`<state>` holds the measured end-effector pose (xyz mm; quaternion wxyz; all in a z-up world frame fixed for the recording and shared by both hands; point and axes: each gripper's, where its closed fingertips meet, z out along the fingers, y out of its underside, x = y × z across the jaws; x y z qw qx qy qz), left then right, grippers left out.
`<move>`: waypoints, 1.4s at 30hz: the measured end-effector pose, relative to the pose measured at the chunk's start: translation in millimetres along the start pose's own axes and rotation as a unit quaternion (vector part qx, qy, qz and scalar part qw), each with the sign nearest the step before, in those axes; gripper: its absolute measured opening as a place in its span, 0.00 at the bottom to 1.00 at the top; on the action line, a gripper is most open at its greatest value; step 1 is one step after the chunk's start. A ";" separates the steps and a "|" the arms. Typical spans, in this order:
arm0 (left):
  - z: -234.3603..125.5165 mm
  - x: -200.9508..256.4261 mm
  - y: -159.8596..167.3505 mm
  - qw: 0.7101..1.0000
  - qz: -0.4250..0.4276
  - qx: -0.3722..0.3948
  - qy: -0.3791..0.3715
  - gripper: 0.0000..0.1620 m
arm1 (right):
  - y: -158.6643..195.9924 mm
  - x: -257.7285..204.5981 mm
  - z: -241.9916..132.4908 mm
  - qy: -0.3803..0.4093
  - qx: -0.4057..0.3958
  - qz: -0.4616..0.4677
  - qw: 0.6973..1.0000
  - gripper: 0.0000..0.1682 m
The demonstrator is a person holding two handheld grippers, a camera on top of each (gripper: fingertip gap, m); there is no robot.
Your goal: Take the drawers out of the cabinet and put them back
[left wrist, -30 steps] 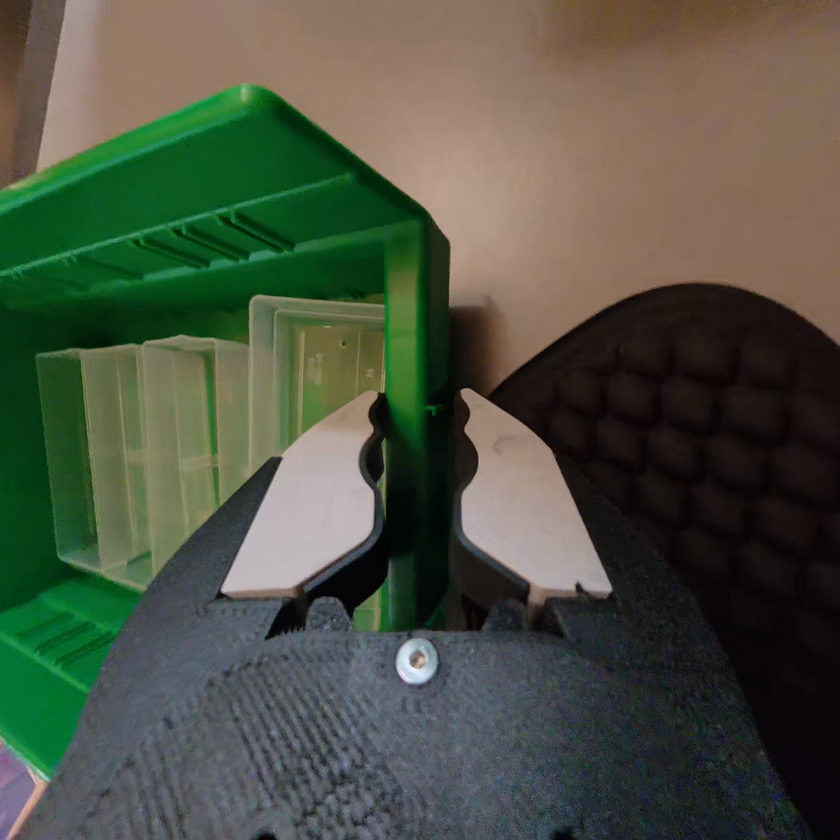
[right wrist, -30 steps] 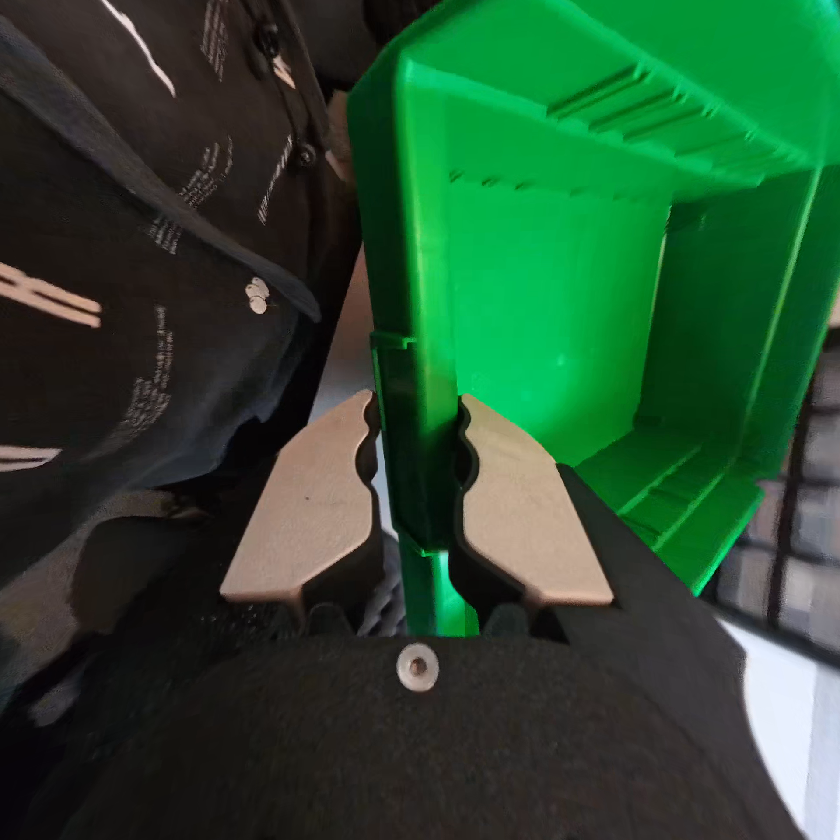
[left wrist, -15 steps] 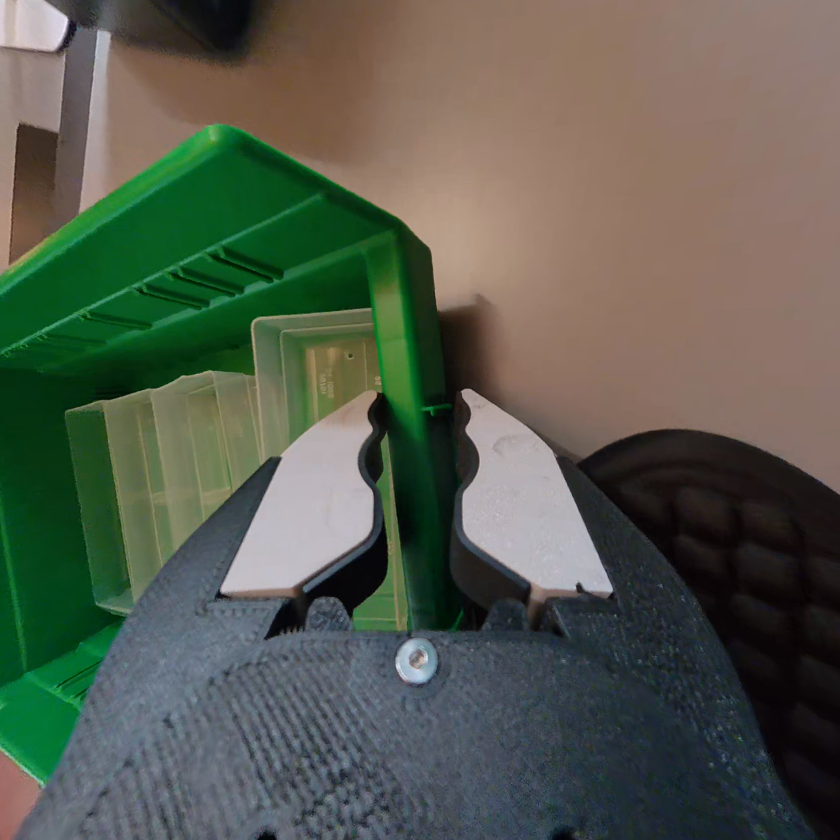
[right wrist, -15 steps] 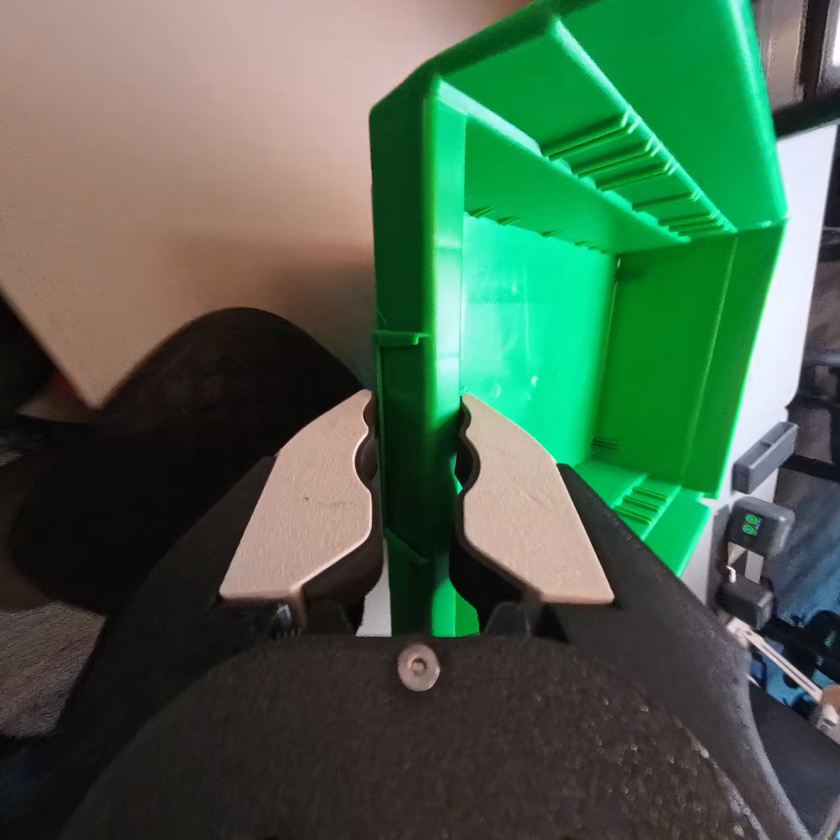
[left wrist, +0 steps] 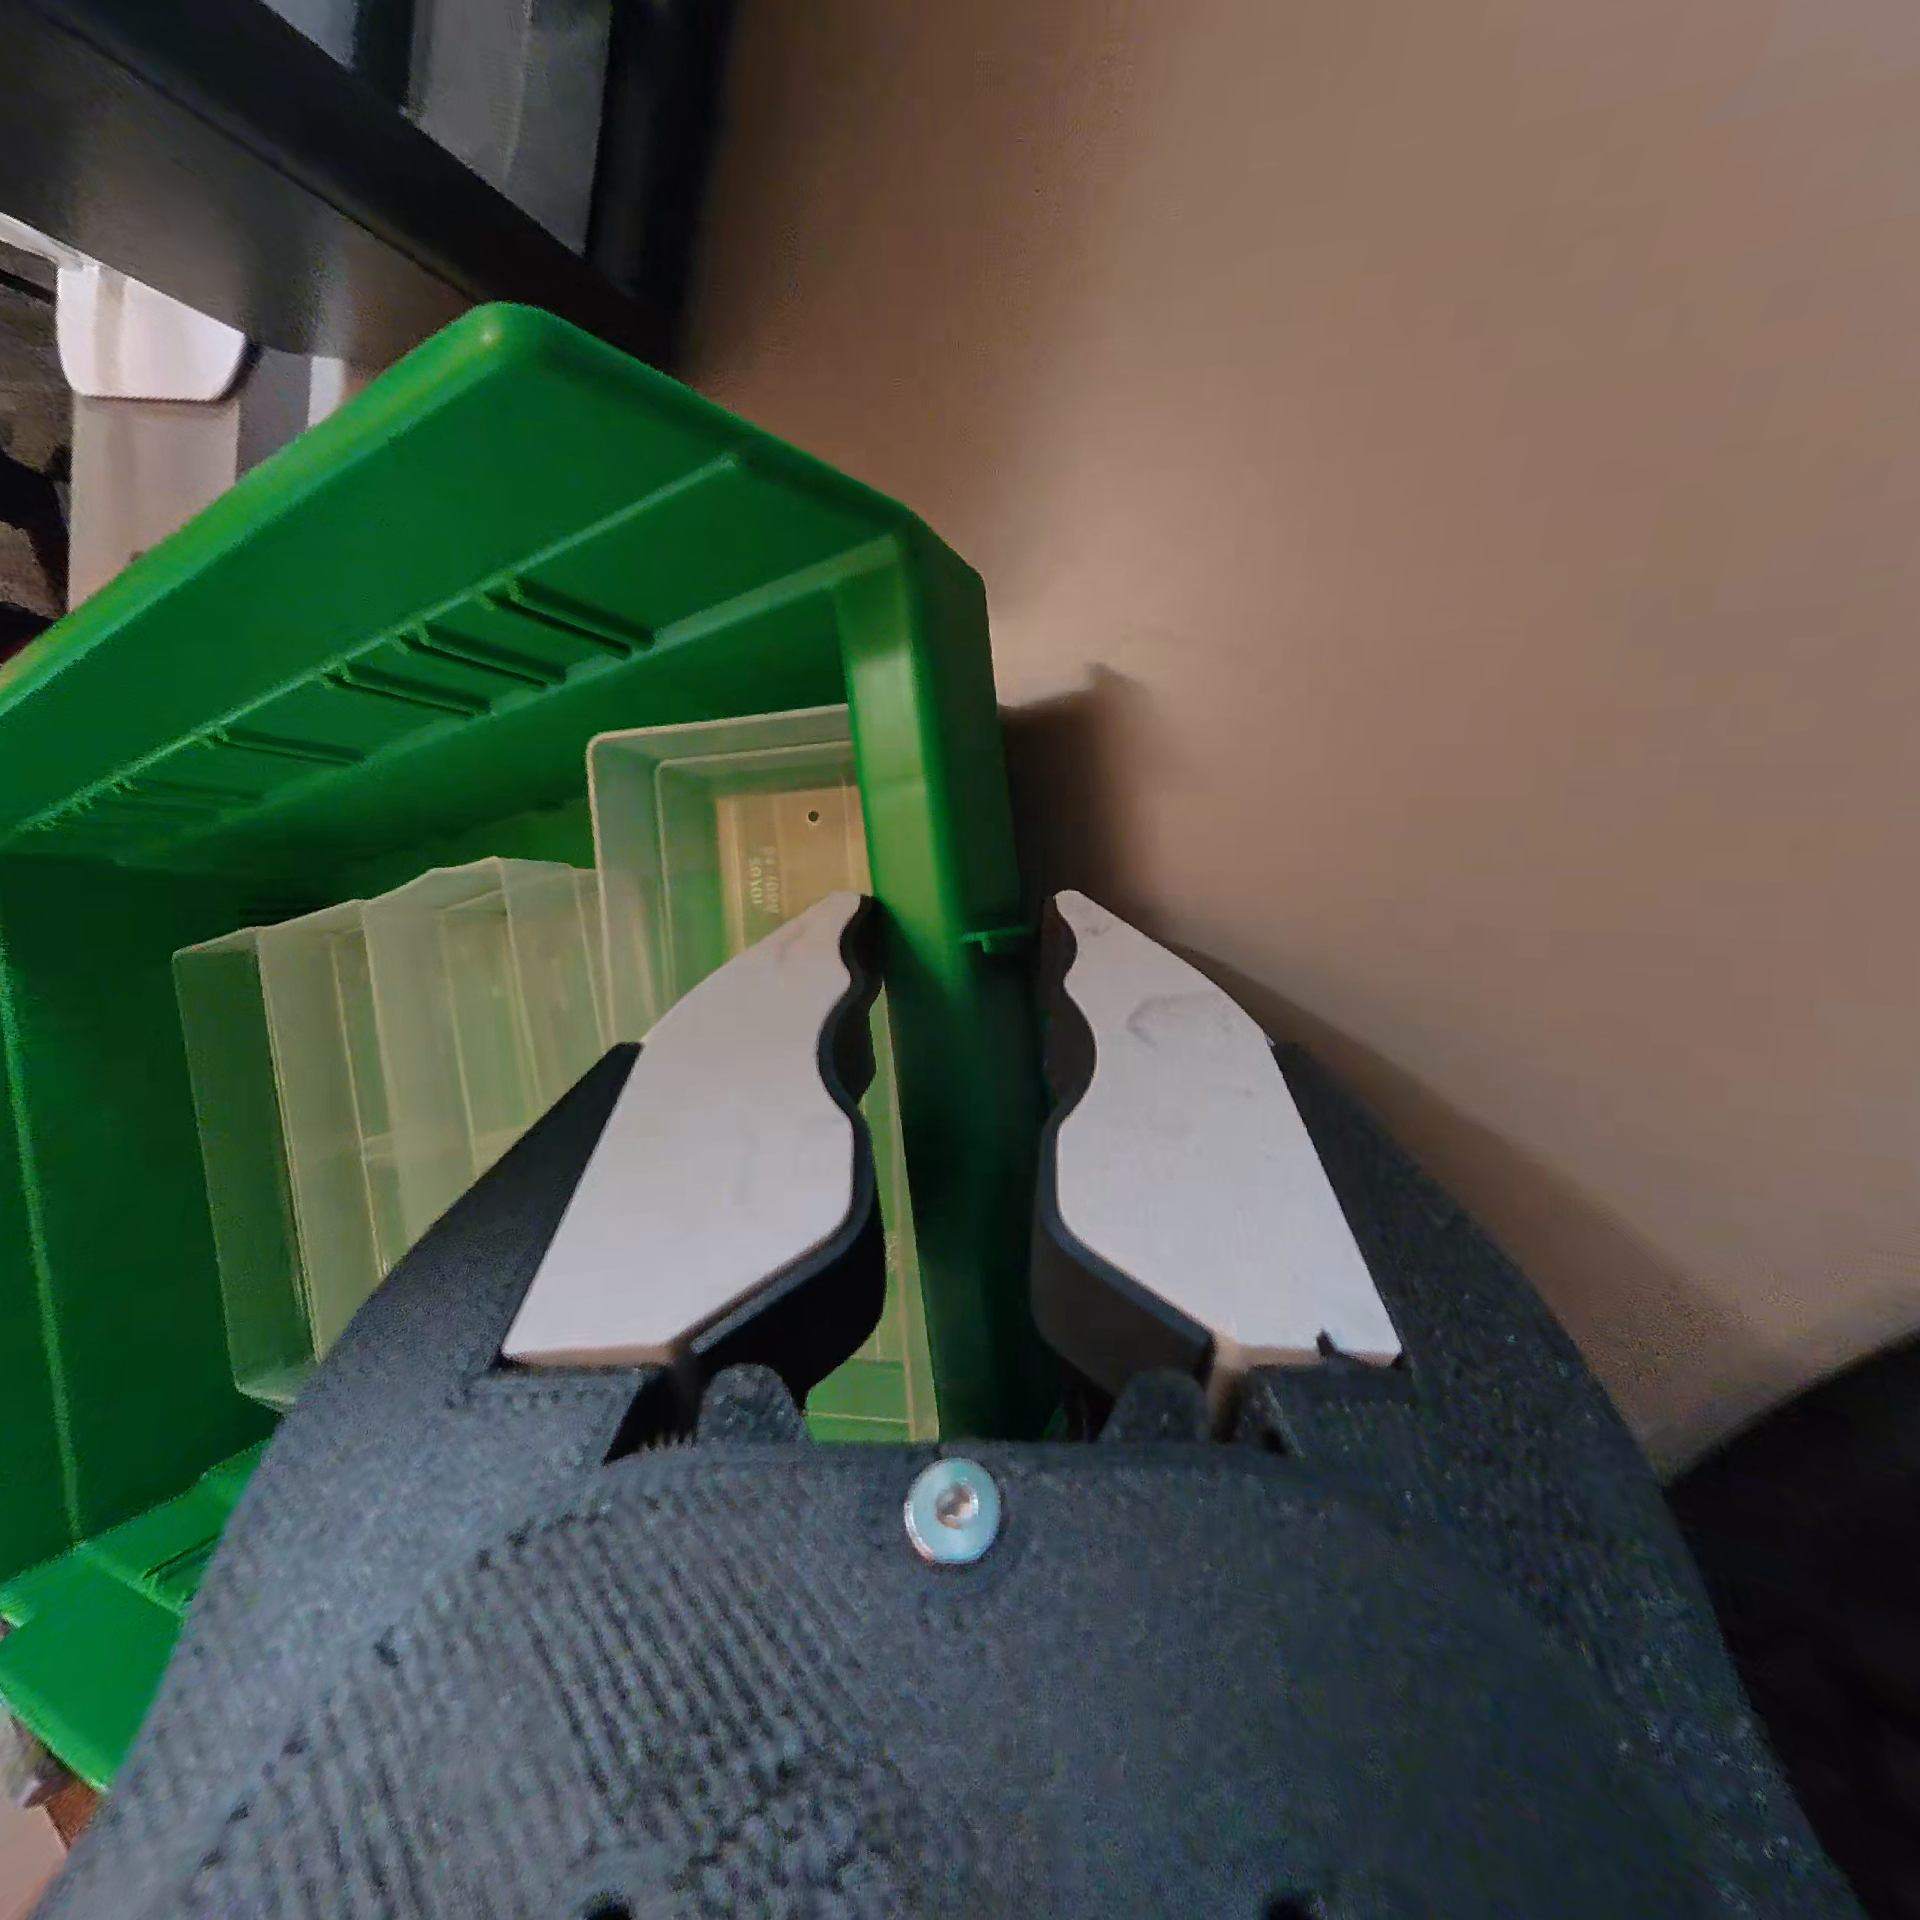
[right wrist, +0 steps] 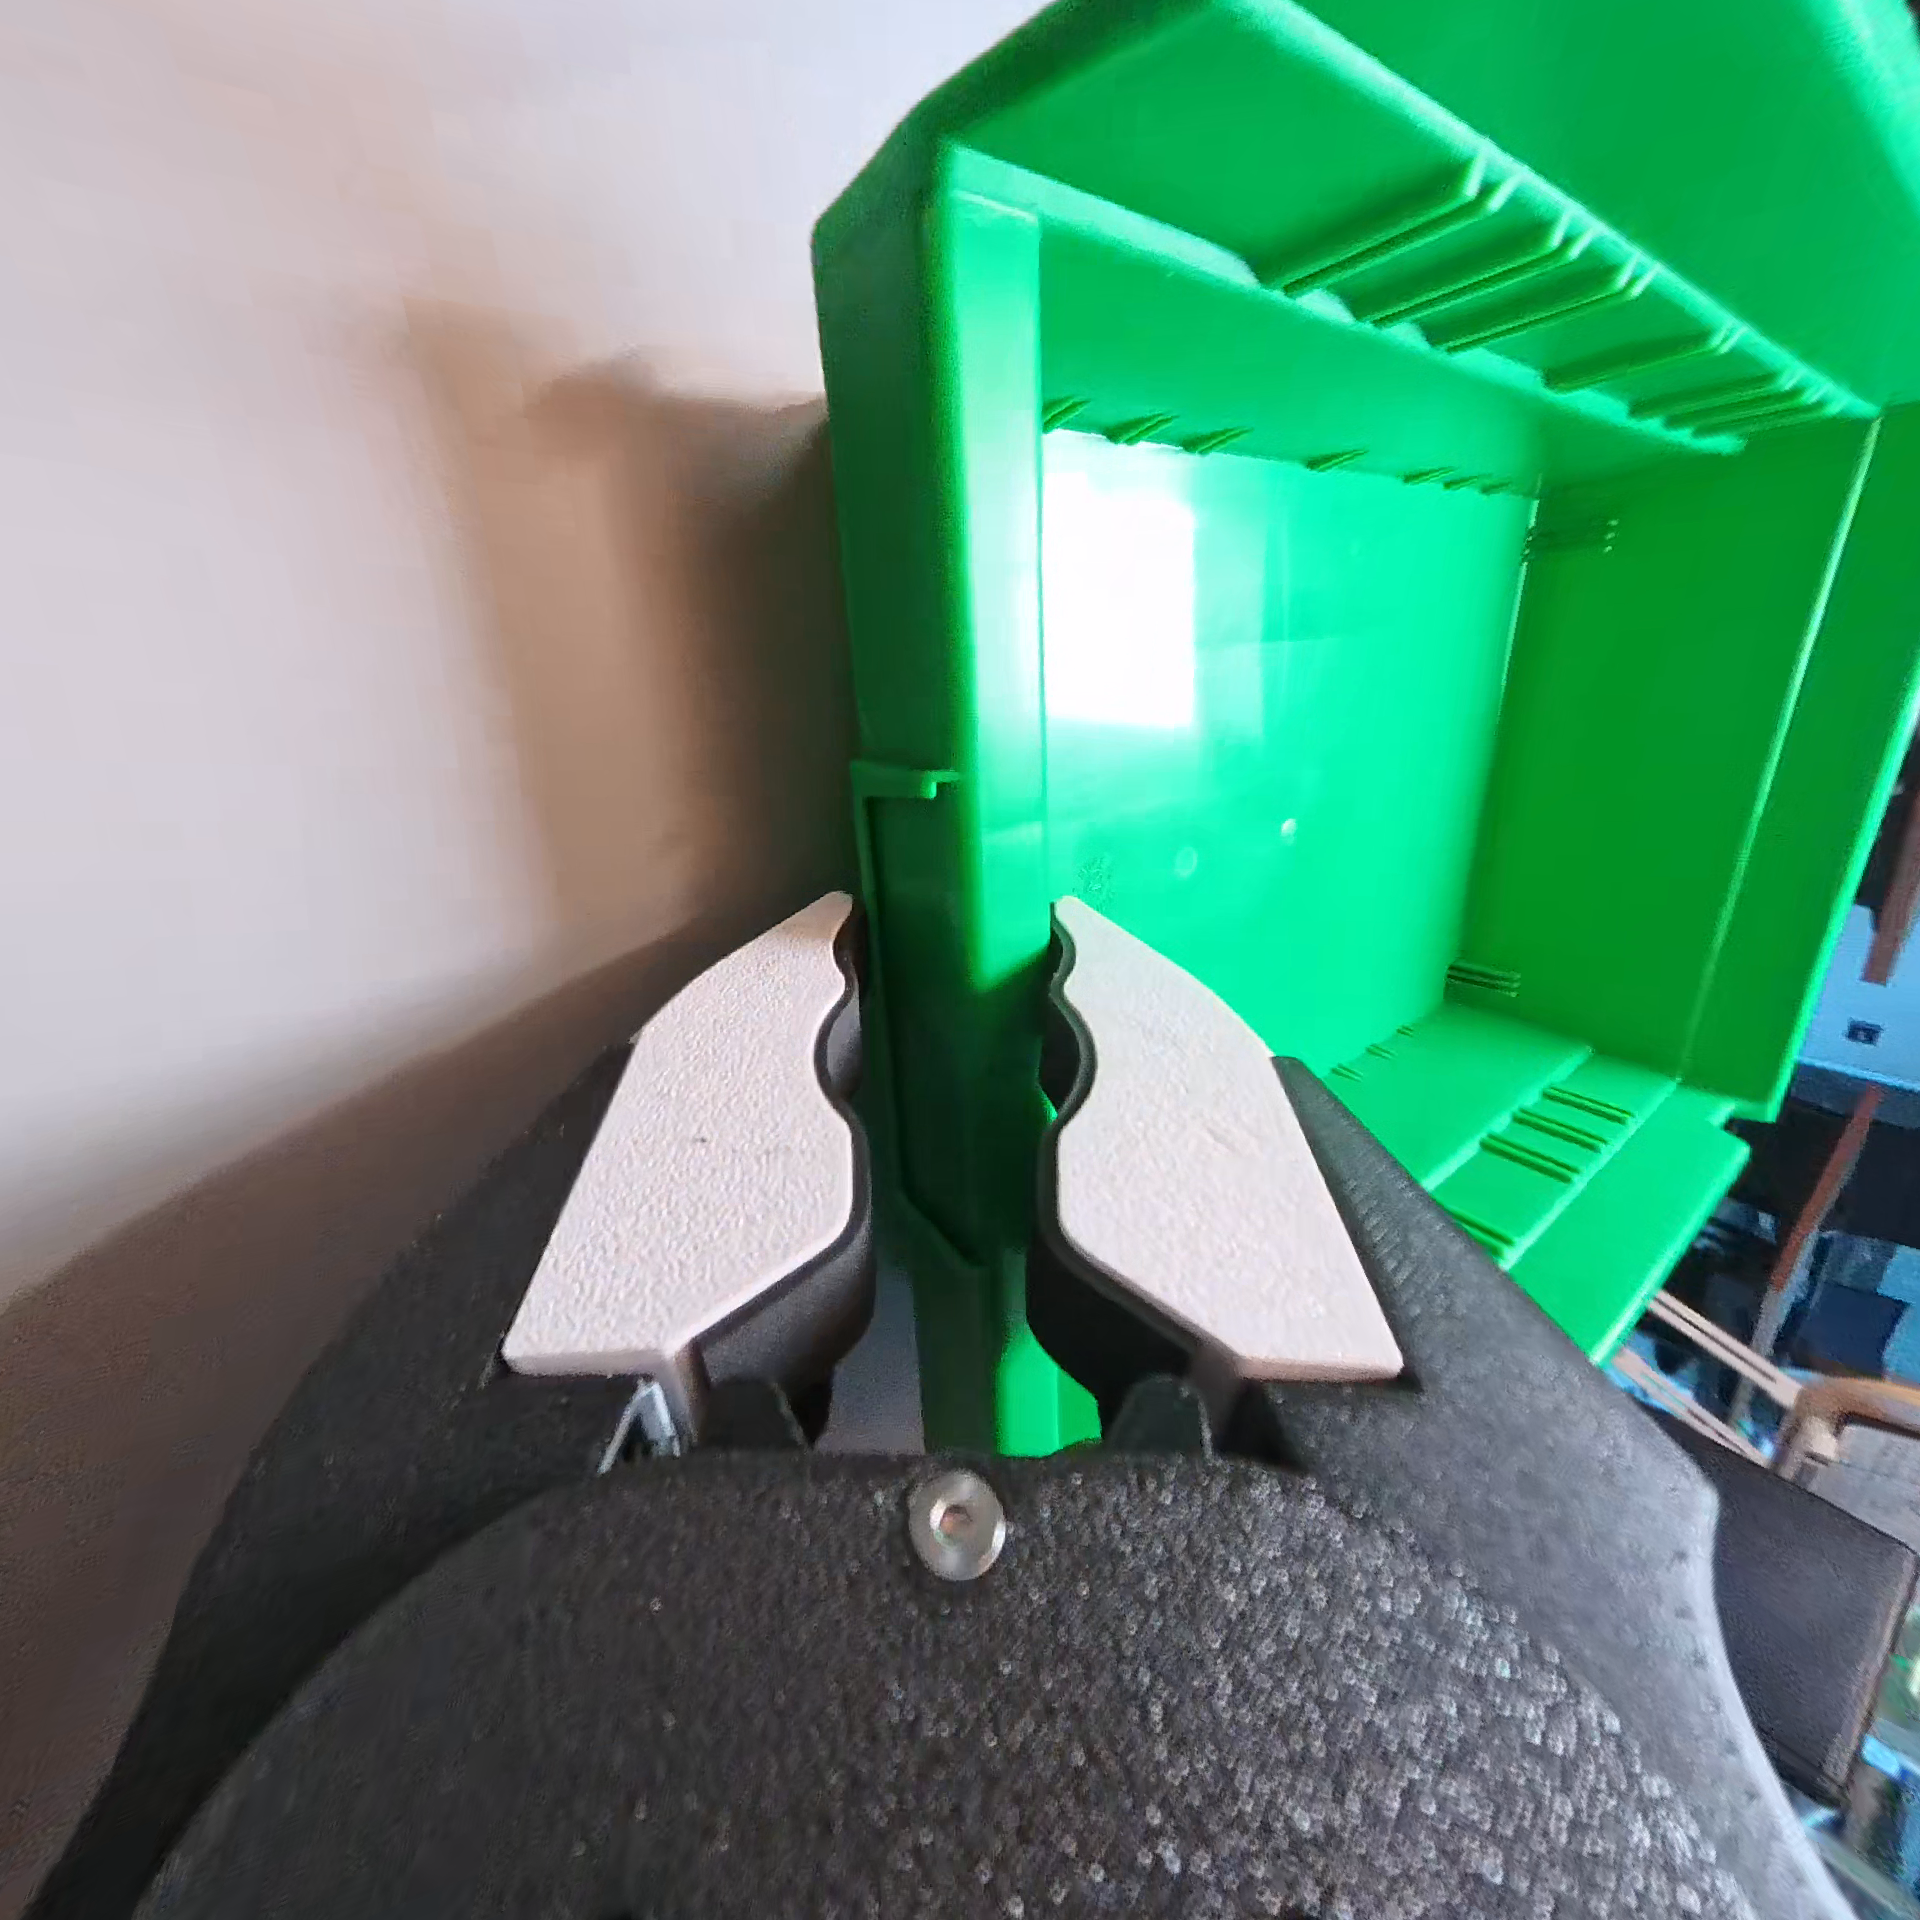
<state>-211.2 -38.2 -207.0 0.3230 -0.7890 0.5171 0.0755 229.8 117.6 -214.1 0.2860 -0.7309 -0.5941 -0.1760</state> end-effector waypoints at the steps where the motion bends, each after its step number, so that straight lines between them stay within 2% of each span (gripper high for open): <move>1: 3.8 -5.6 -1.0 1.000 0.001 0.000 -0.001 0.18 | -1.3 6.3 4.3 0.009 0.000 0.005 1.000 0.19; 4: 14.6 -23.2 -3.4 1.000 0.005 0.000 -0.014 0.19 | -10.2 18.3 3.4 0.024 0.014 0.043 0.999 0.21; 7: 23.4 -41.1 -3.2 0.999 0.018 0.001 -0.037 0.19 | -51.3 27.0 -29.7 0.014 0.132 0.126 0.983 0.25; 11: 30.2 -59.5 0.6 0.998 0.024 0.002 -0.052 0.20 | -117.0 36.3 -85.5 -0.020 0.331 0.251 0.909 0.24; 14: 21.8 -67.8 -2.1 0.998 0.004 0.020 -0.053 0.23 | -142.3 35.4 -97.3 -0.002 0.406 0.285 0.869 0.24; 17: -9.7 -81.2 -15.5 0.995 -0.033 0.071 -0.053 0.22 | -152.2 22.9 -84.1 0.027 0.419 0.267 0.868 0.23; 19: -32.7 -99.9 -12.3 0.994 -0.045 0.074 -0.072 0.21 | -155.9 9.8 -75.1 0.021 0.417 0.251 0.873 0.23; 23: -53.1 -128.8 27.8 0.997 -0.023 -0.024 -0.076 0.19 | -159.3 -2.5 -72.6 0.012 0.428 0.237 0.872 0.22; 29: -46.8 -115.3 84.6 0.978 0.078 -0.189 0.044 0.16 | -154.3 2.7 -77.0 0.021 0.441 0.247 0.862 0.23; 34: -38.2 -100.4 97.7 0.941 0.173 -0.269 0.112 0.19 | -152.9 7.2 -73.4 0.024 0.439 0.262 0.859 0.26; 37: -31.6 -93.4 102.5 0.914 0.219 -0.310 0.145 0.21 | -159.1 25.8 -84.6 0.036 0.454 0.274 0.847 0.27; 39: -27.2 -89.2 108.7 0.893 0.249 -0.337 0.164 0.23 | -165.3 49.8 -102.1 0.045 0.475 0.286 0.831 0.23; 42: -20.2 -83.1 113.3 0.874 0.270 -0.357 0.187 0.23 | -177.5 93.3 -133.1 0.048 0.509 0.298 0.806 0.09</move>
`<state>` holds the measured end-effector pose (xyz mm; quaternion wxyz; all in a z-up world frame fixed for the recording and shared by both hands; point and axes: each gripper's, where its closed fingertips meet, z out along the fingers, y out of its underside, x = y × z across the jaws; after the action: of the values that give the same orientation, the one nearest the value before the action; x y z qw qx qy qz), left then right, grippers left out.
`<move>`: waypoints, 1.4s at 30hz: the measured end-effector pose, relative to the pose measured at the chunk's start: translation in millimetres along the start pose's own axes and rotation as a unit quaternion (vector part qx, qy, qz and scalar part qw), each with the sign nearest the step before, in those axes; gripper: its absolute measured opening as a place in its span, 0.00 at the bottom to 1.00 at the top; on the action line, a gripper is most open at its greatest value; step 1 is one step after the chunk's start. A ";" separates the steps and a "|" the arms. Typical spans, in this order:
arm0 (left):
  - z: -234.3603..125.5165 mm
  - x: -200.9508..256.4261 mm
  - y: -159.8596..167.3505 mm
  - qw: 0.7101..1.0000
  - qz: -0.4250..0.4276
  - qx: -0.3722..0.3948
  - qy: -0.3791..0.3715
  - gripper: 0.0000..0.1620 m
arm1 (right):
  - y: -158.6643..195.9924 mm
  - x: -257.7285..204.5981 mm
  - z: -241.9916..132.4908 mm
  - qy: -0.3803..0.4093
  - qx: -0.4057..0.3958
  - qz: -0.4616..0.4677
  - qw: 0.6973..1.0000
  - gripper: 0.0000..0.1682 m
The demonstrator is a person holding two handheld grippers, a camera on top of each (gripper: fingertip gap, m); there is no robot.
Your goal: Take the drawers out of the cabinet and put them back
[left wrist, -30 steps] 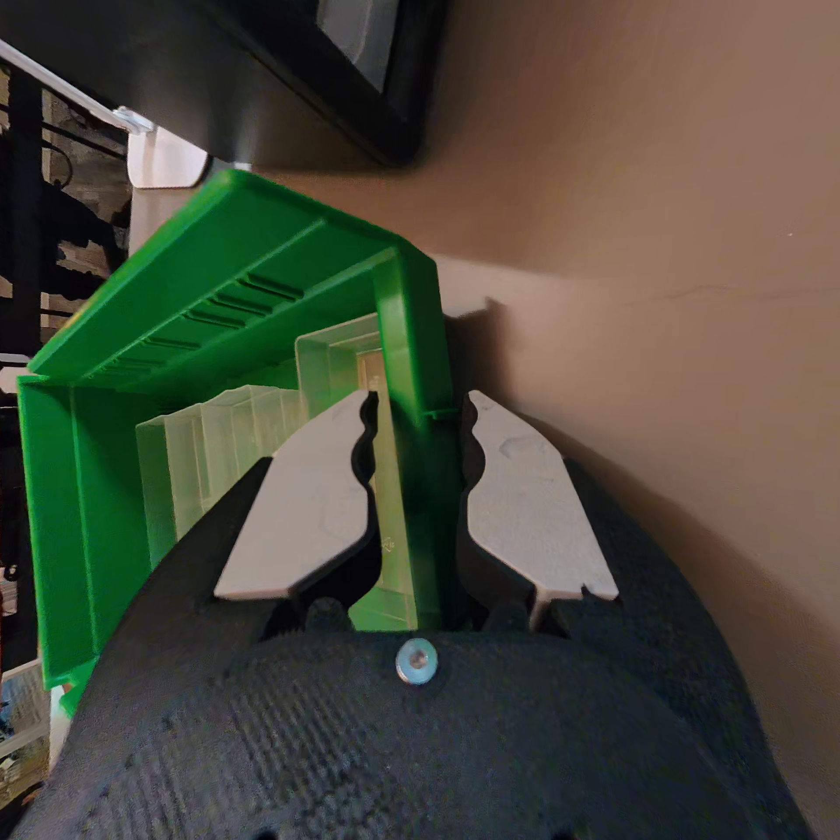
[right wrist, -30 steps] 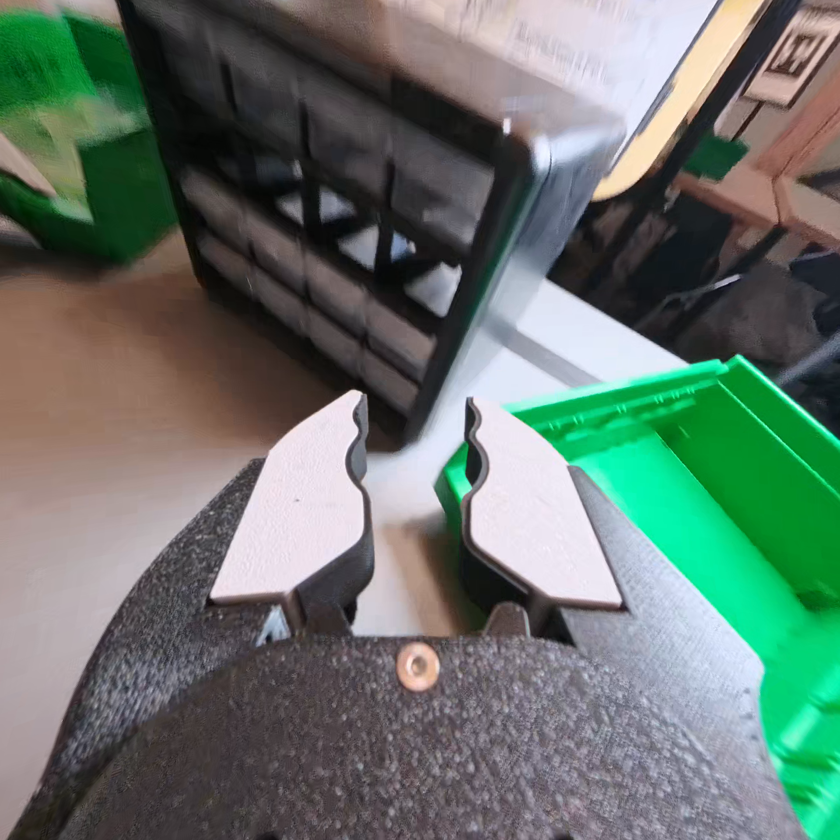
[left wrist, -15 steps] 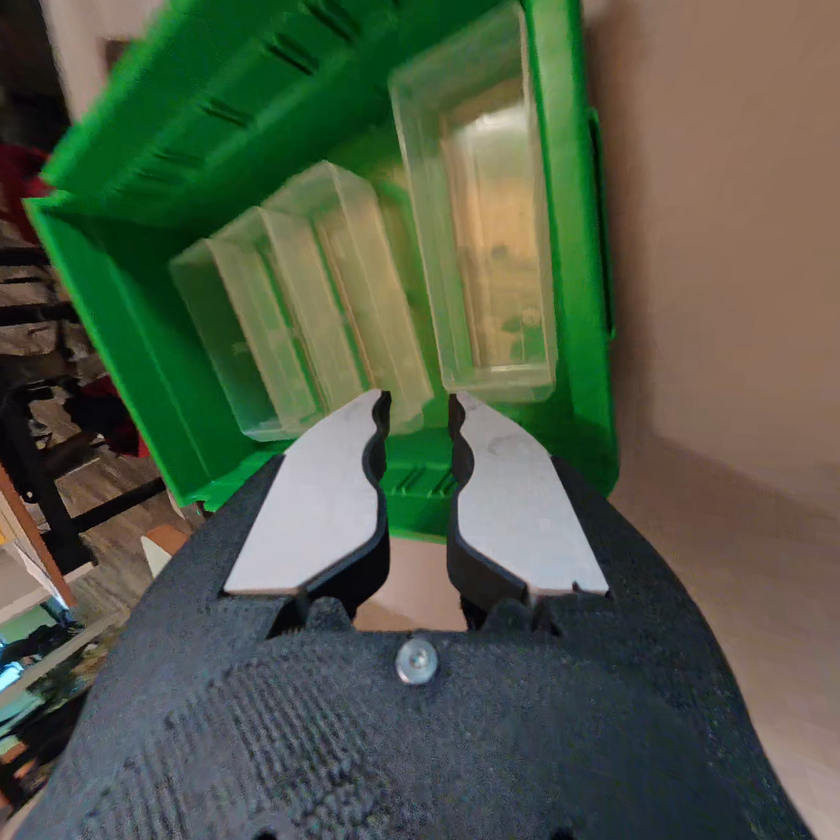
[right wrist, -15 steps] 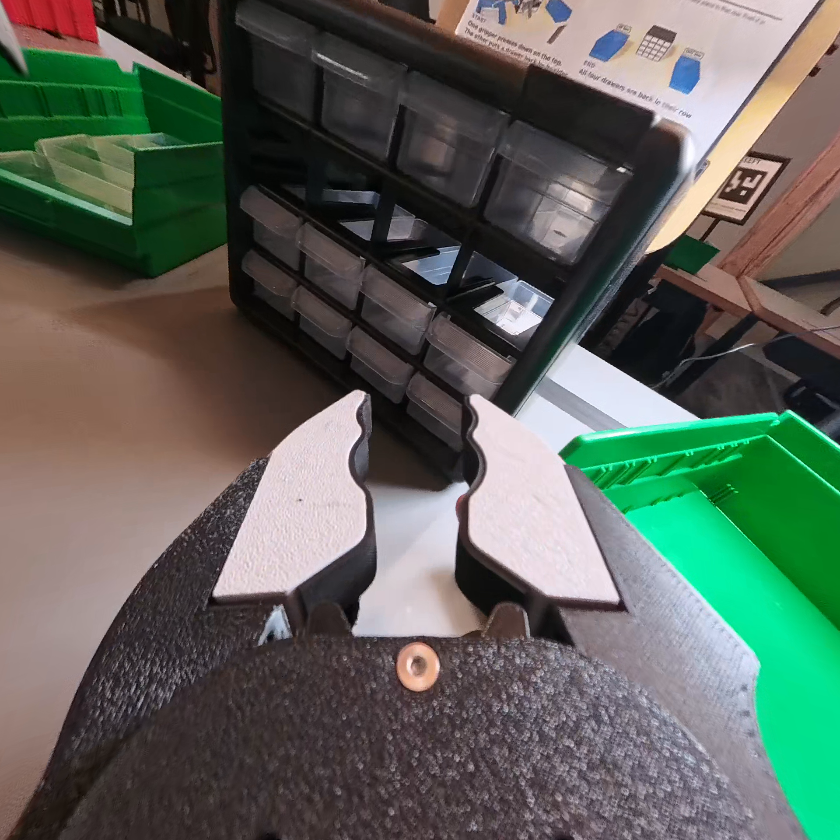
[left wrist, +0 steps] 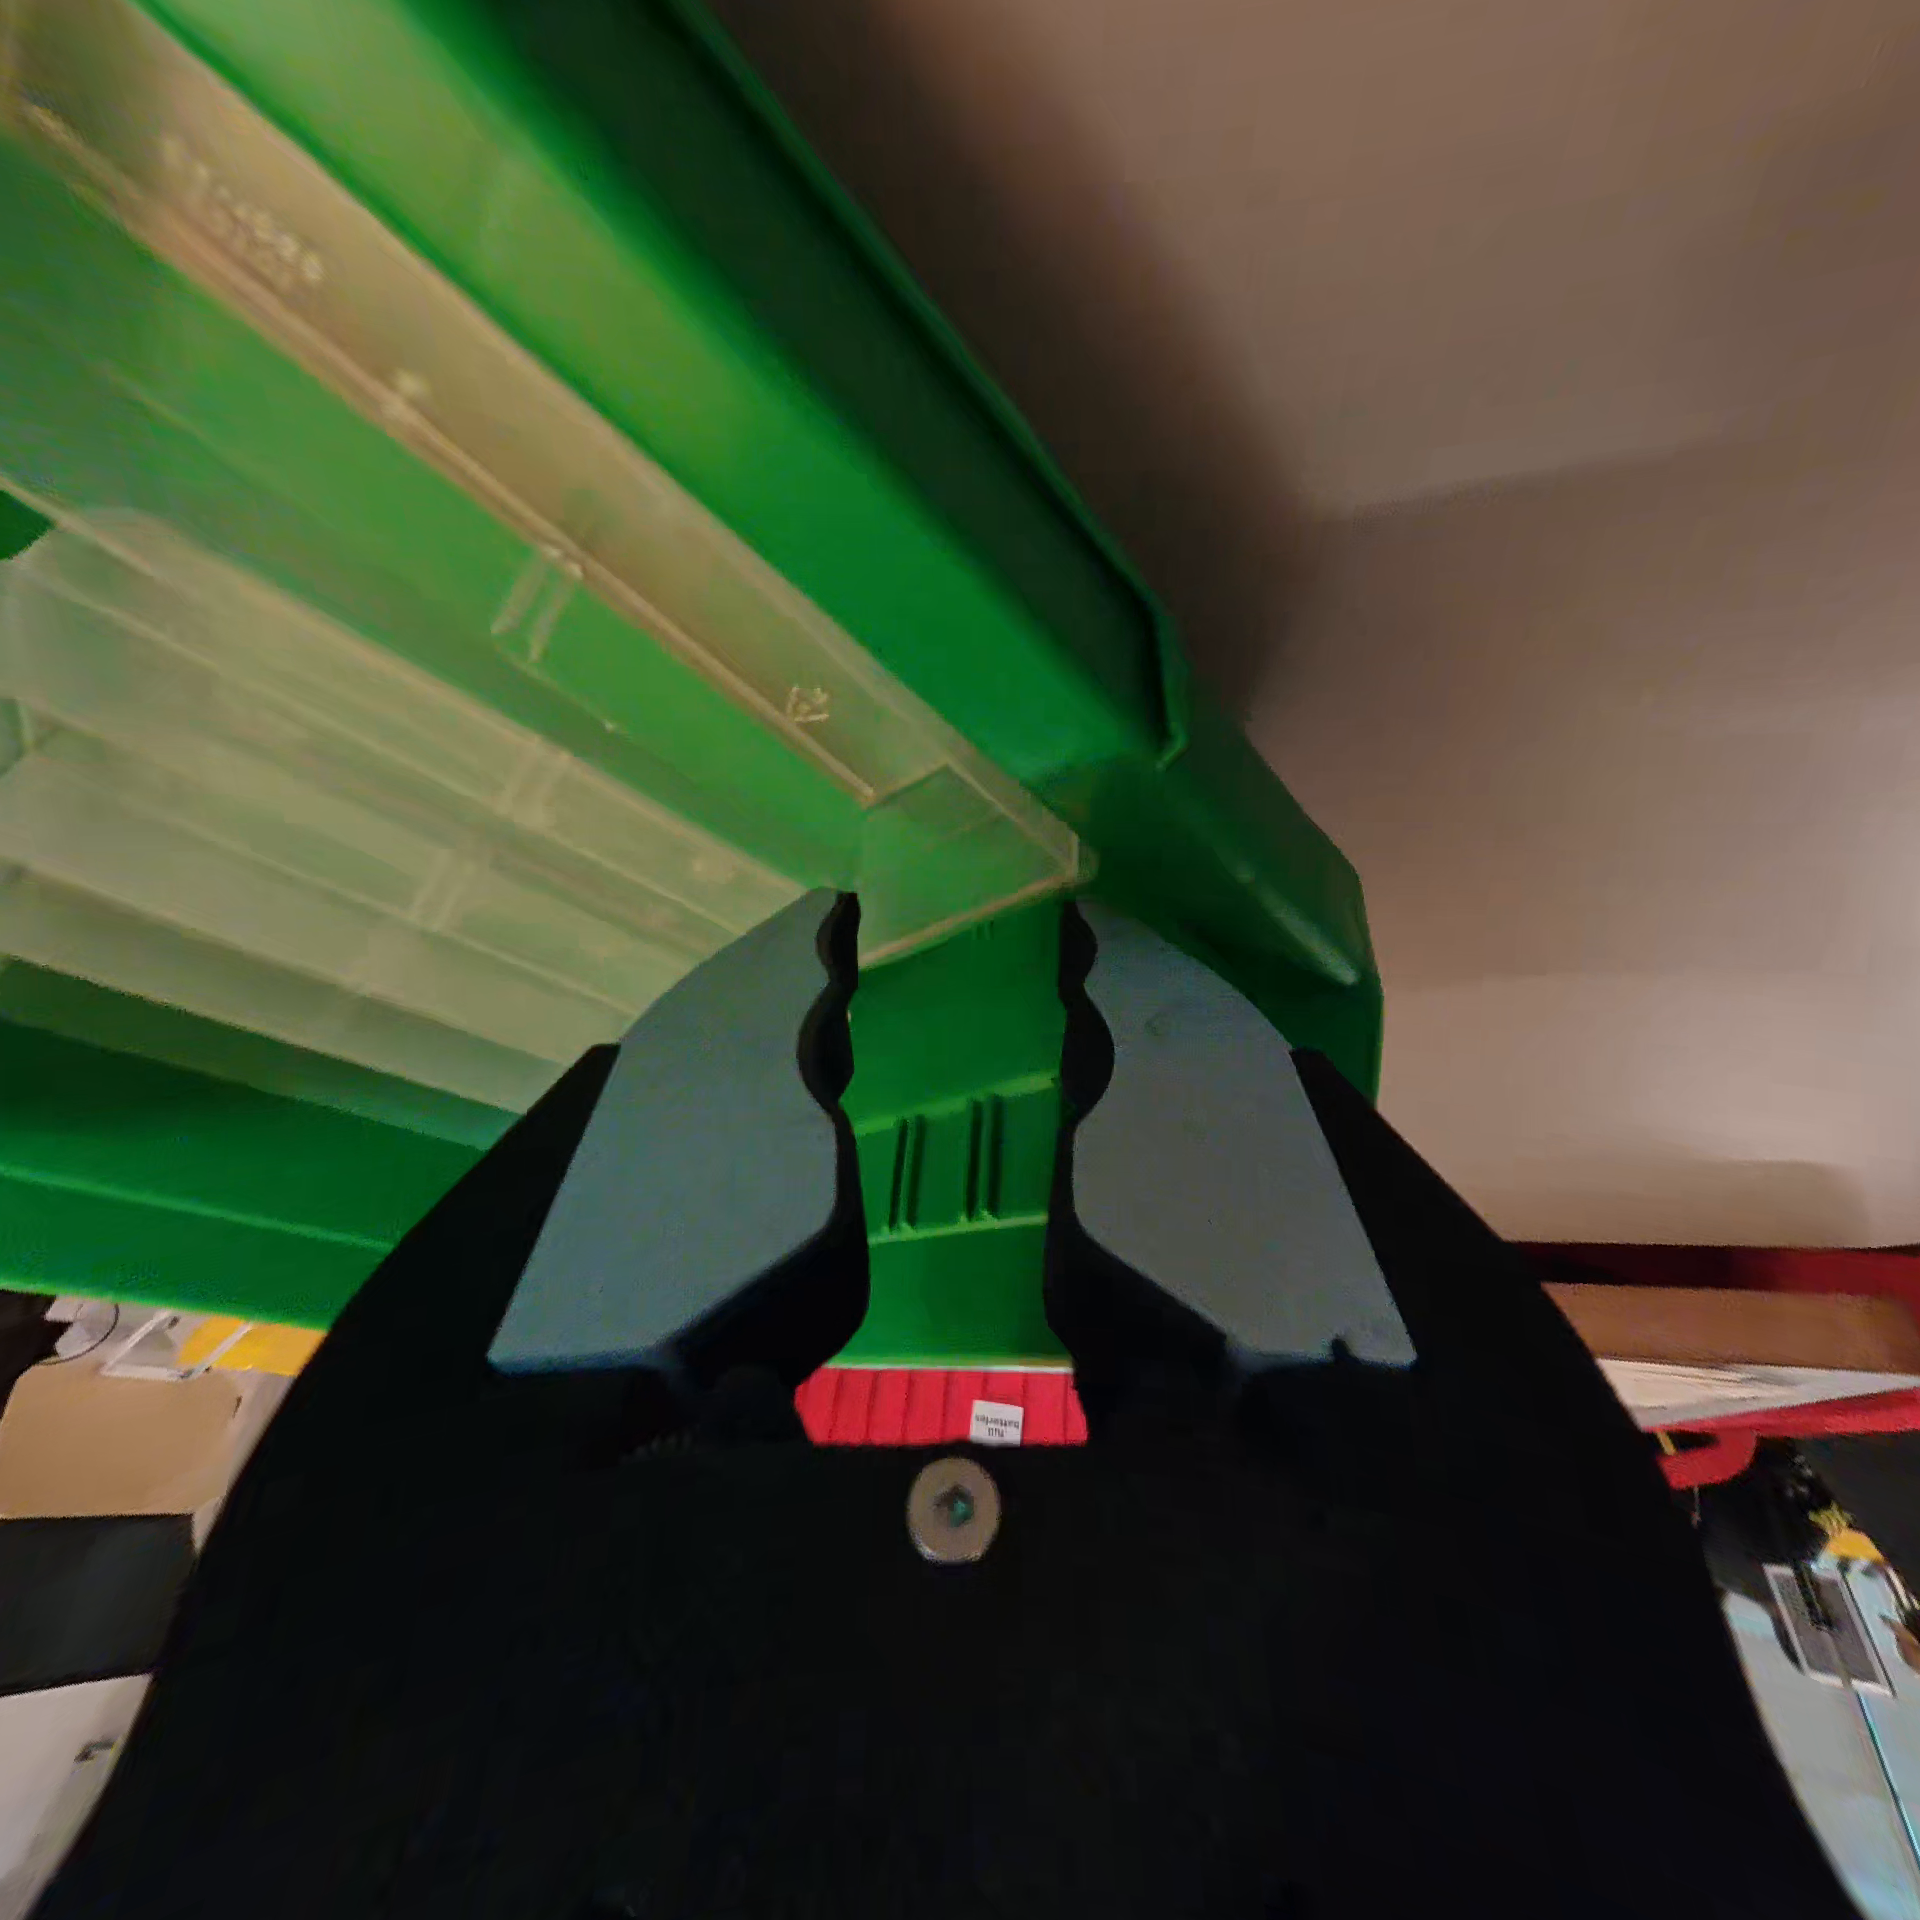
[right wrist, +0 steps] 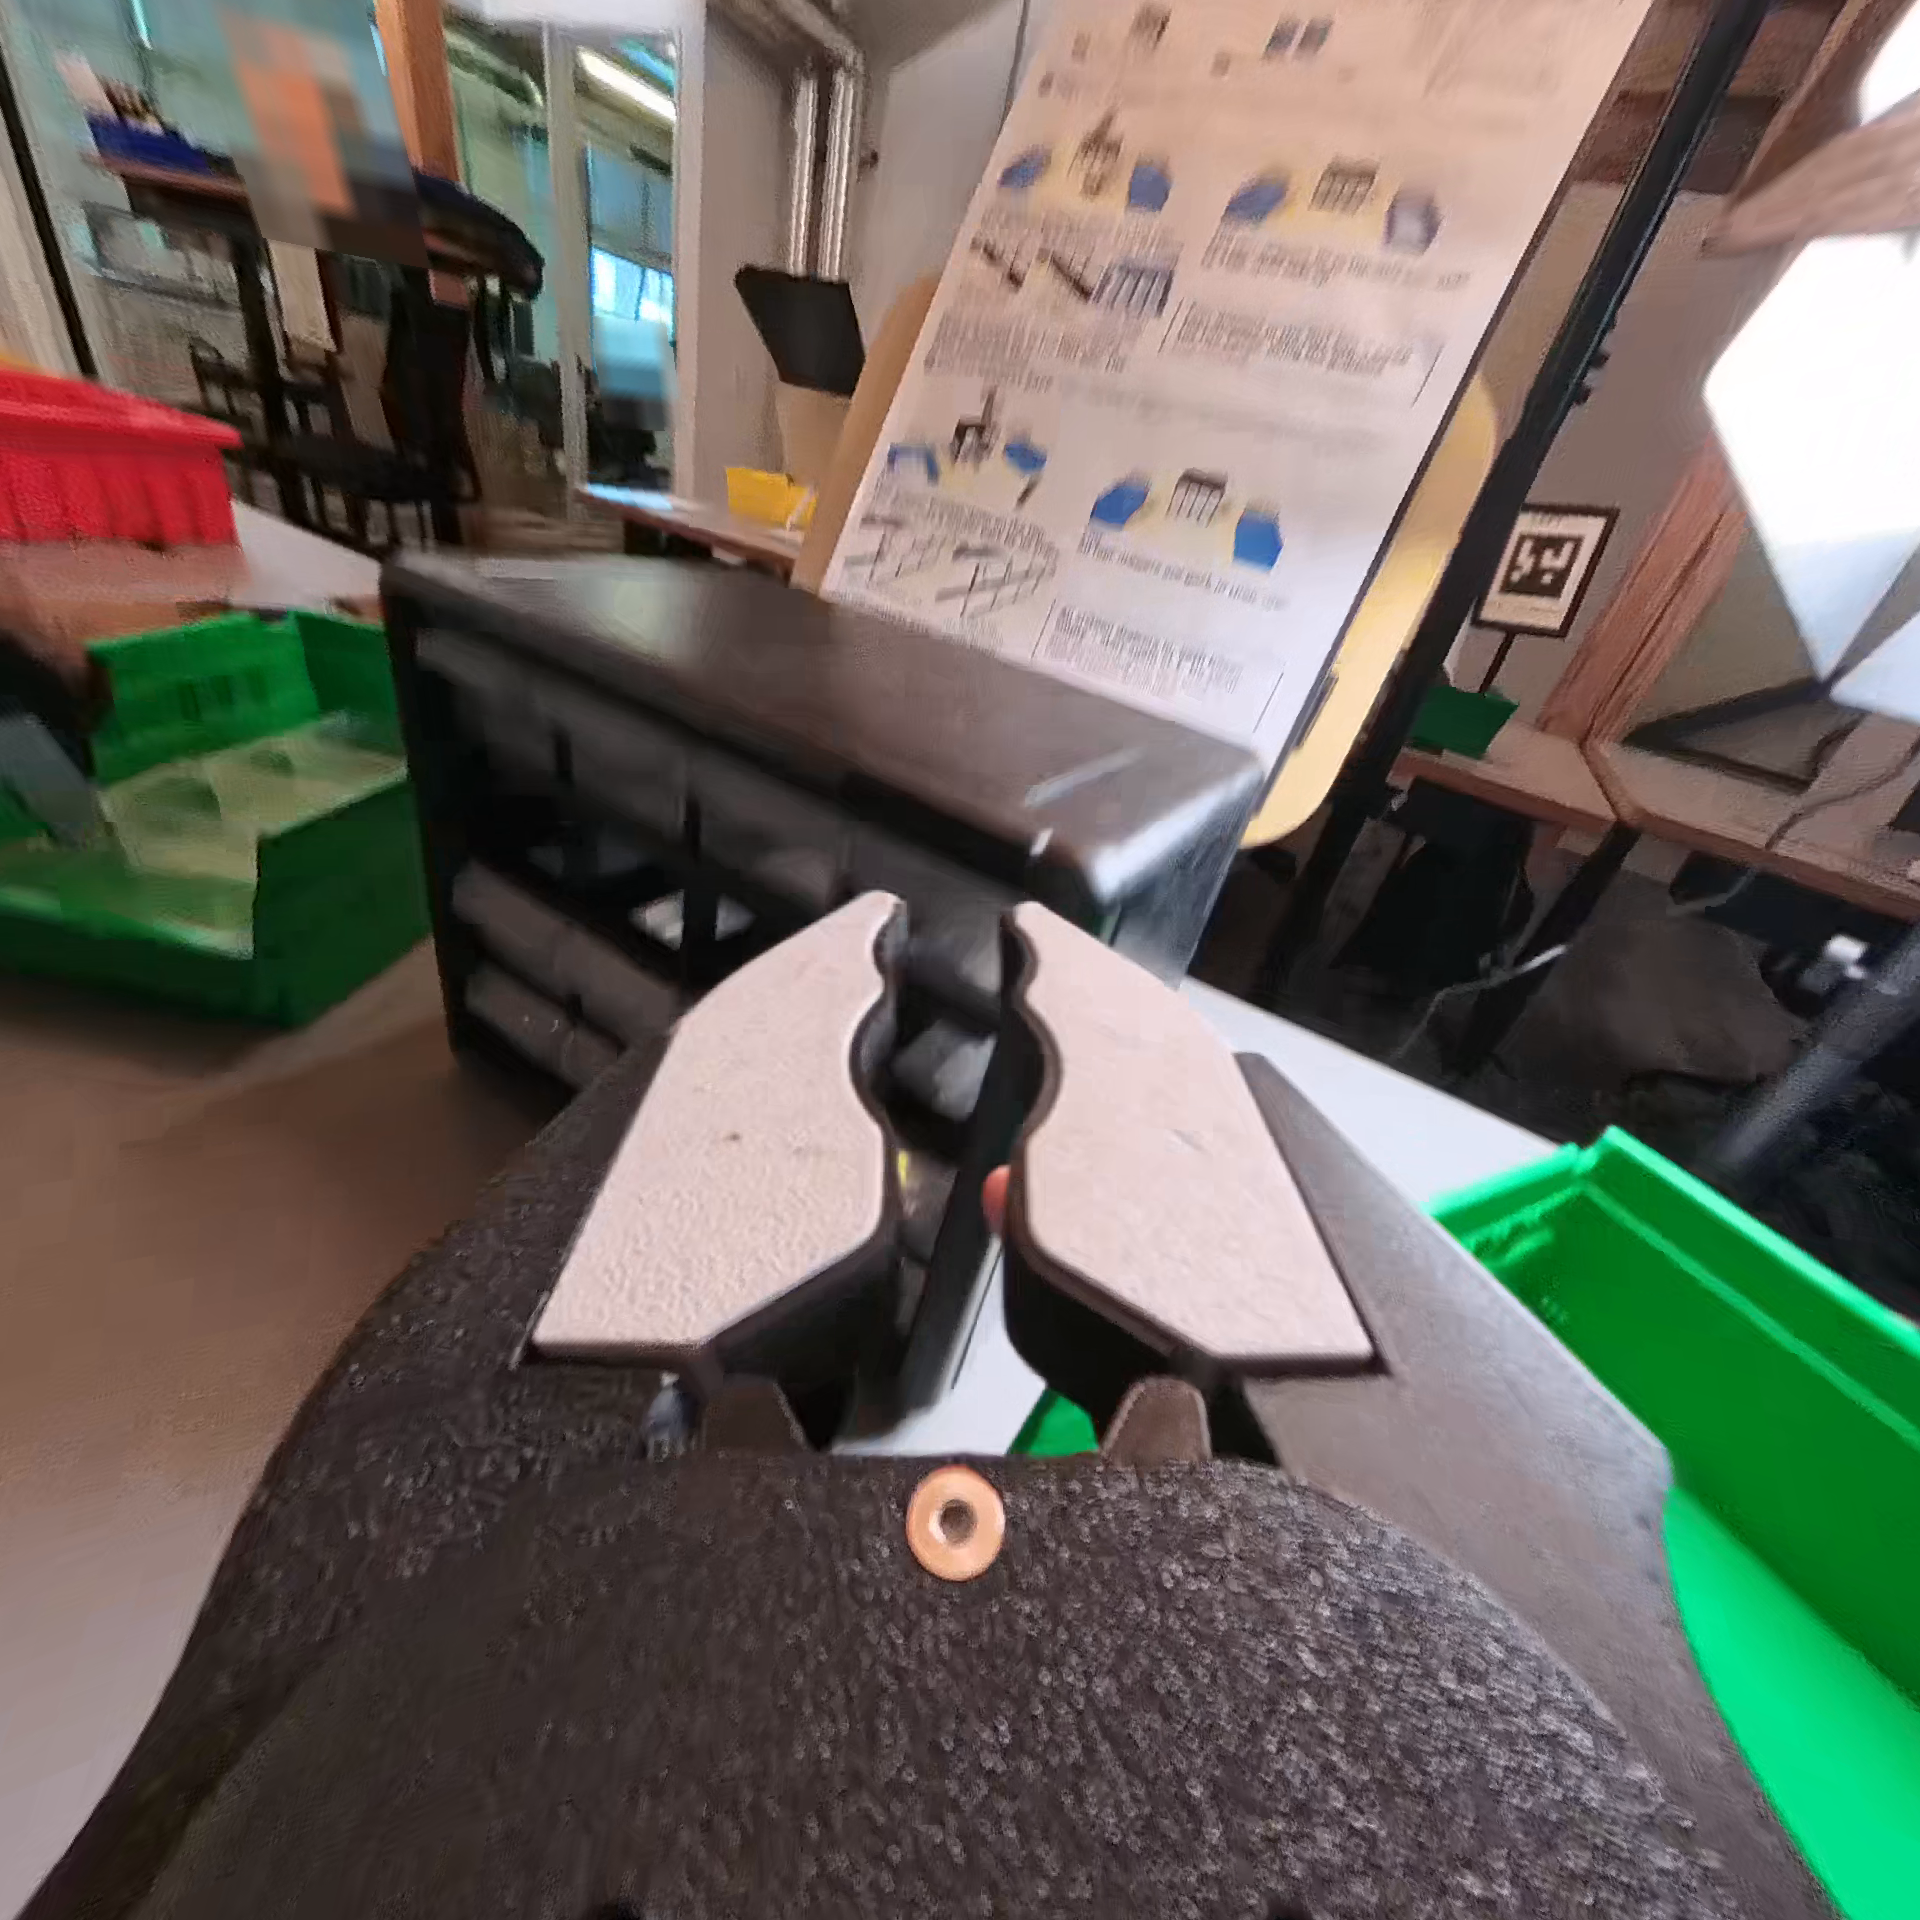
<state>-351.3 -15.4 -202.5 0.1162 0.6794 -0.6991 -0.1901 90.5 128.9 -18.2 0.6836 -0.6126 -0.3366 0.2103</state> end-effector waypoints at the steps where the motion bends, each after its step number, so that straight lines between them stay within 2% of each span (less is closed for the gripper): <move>1: 2.1 0.2 -1.4 1.000 0.004 -0.004 0.007 0.23 | -12.2 8.1 5.9 -0.001 -0.001 0.006 1.000 0.05; 3: 5.7 1.2 0.0 1.000 0.007 -0.020 0.023 0.23 | -27.3 20.9 20.7 -0.015 -0.016 0.014 1.000 0.01; 6: 7.8 3.7 1.3 0.999 0.001 -0.030 0.041 0.22 | -31.8 42.7 41.9 -0.016 -0.051 -0.004 0.999 0.00; 11: 13.2 8.7 5.7 0.998 0.018 -0.050 0.045 0.19 | -19.0 32.9 65.1 -0.125 -0.087 0.040 0.988 0.00; 14: 17.3 9.7 7.9 0.997 0.036 -0.061 0.033 0.13 | -9.2 34.6 68.1 -0.149 -0.096 0.034 0.984 0.00; 17: 18.3 9.1 7.7 0.997 0.042 -0.058 0.028 0.12 | 1.5 35.5 68.4 -0.169 -0.112 0.028 0.979 0.00; 23: 6.5 7.5 2.3 0.999 0.022 -0.025 0.022 0.10 | 2.6 35.5 69.2 -0.199 -0.096 0.042 0.974 0.00; 35: -52.3 -3.6 -12.4 0.987 -0.106 0.123 0.007 0.08 | 2.3 35.7 68.3 -0.197 -0.081 0.059 0.975 0.00; 42: -114.8 -8.5 -44.3 0.949 -0.171 0.263 0.006 0.08 | 2.3 36.2 68.2 -0.196 -0.077 0.070 0.975 0.00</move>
<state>-262.5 -19.6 -117.1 -0.0971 0.7965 -0.5967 -0.0128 66.6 202.1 -11.6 0.5385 -0.6325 -0.4359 0.3465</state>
